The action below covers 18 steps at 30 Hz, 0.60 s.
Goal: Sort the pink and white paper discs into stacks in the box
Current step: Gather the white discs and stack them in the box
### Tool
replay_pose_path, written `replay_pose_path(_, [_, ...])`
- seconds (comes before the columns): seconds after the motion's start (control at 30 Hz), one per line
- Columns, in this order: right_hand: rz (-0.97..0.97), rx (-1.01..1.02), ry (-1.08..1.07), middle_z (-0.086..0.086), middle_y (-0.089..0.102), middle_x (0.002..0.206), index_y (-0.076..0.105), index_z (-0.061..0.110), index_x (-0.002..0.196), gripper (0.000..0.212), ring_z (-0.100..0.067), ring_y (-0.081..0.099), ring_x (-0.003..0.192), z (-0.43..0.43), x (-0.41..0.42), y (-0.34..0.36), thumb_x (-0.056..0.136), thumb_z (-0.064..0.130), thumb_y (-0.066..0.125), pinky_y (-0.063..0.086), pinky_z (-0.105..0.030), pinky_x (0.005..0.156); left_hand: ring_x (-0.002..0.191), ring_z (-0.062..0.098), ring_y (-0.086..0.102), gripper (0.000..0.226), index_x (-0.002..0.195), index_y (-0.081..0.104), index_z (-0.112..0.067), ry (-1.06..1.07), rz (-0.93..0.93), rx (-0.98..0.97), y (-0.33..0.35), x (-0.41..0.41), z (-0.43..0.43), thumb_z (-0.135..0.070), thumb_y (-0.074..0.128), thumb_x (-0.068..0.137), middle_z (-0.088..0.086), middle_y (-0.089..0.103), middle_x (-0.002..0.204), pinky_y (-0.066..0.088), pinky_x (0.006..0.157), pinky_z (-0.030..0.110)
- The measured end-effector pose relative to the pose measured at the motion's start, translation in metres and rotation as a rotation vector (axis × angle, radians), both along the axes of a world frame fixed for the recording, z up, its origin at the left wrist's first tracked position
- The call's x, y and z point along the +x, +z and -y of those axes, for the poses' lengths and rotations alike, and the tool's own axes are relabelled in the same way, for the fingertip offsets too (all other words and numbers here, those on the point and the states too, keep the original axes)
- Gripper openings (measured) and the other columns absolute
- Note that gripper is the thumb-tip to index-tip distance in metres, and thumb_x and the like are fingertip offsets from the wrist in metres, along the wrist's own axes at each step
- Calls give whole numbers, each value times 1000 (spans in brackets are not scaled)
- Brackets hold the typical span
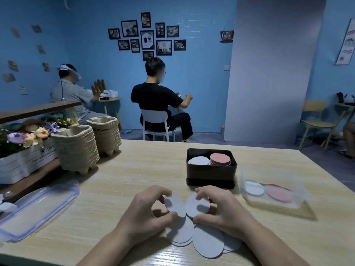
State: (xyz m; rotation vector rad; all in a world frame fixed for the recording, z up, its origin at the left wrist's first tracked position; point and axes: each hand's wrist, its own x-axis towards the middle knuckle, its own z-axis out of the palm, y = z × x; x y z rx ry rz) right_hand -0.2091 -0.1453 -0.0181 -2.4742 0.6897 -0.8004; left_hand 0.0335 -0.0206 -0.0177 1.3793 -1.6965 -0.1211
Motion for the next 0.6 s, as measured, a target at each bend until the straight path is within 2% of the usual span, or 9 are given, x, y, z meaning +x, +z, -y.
replay_pose_path(0.17, [45,1,-41,20,67,117,56,40,91,36,8,54,126,6,-2,-2,72,56,82,48,-20,92,97,8,70,39,108,69,-32,41,-64,-69,-3,-1,5,-39,84,72,-22,70,108,59,64,21])
replay_pose_path(0.23, [54,6,-35,20,67,117,58,37,92,37,8,55,125,5,0,-2,72,55,83,46,-15,90,97,8,70,40,107,67,-38,40,-79,-105,-3,-1,4,-38,84,71,-22,70,111,59,63,19])
replay_pose_path(0.33, [73,32,9,22,65,121,63,35,100,41,3,57,121,1,5,-1,72,55,84,46,-12,89,103,9,67,40,109,64,-40,-15,-73,-53,-5,-3,5,-38,84,74,-23,67,117,60,62,20])
replay_pose_path(0.43, [84,21,22,26,62,125,65,35,105,43,3,57,120,-1,7,1,72,53,86,43,-10,91,104,7,66,34,107,65,-33,-60,51,-12,-8,-3,12,-36,84,79,-23,67,117,58,70,17])
replay_pose_path(0.5, [95,11,39,23,63,126,66,35,102,39,5,55,124,-2,6,3,73,51,87,42,-9,93,104,6,65,31,105,65,-31,-75,132,-18,-8,-4,18,-38,83,81,-21,67,119,57,75,17])
replay_pose_path(0.6, [96,6,65,17,64,127,66,32,94,35,3,56,127,-2,6,3,75,54,85,45,-15,97,108,1,63,28,104,62,-33,-85,204,-37,-10,-8,25,-43,79,84,-20,65,122,57,79,22])
